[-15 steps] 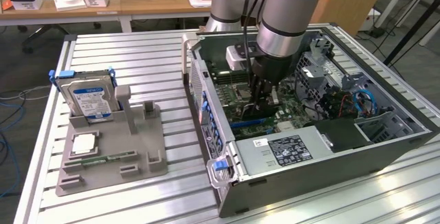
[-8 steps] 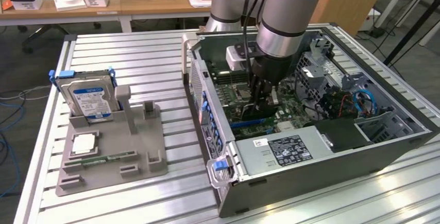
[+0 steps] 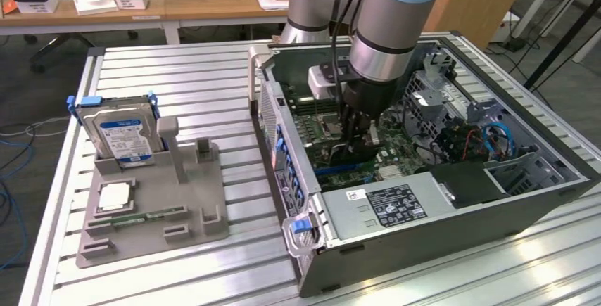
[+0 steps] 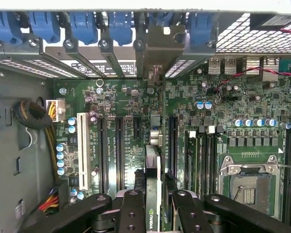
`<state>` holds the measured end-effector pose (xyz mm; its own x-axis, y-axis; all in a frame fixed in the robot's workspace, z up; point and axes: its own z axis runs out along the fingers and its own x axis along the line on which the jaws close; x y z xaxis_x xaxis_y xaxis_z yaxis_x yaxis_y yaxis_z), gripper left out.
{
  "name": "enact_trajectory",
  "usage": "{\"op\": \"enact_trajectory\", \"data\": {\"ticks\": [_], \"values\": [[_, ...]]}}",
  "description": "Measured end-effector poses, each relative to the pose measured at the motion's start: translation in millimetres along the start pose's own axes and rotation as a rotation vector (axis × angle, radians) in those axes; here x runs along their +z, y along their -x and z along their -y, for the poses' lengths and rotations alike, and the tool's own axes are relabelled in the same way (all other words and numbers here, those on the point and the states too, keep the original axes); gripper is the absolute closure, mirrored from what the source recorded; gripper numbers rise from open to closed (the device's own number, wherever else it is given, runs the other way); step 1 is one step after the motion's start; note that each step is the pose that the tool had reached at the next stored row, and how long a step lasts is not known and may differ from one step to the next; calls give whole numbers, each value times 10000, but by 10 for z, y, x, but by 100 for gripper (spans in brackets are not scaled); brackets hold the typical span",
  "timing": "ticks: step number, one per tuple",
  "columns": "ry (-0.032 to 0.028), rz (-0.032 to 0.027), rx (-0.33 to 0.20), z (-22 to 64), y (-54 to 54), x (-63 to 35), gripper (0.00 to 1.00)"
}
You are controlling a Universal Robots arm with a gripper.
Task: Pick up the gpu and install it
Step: 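Insert the gpu into the slot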
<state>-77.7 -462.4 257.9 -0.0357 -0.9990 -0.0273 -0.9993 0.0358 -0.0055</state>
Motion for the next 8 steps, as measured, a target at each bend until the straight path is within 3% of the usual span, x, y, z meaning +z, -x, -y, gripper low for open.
{"op": "enact_trajectory", "data": {"ticks": [8], "values": [[0,-3,-1,-17,-1,54,74]]}}
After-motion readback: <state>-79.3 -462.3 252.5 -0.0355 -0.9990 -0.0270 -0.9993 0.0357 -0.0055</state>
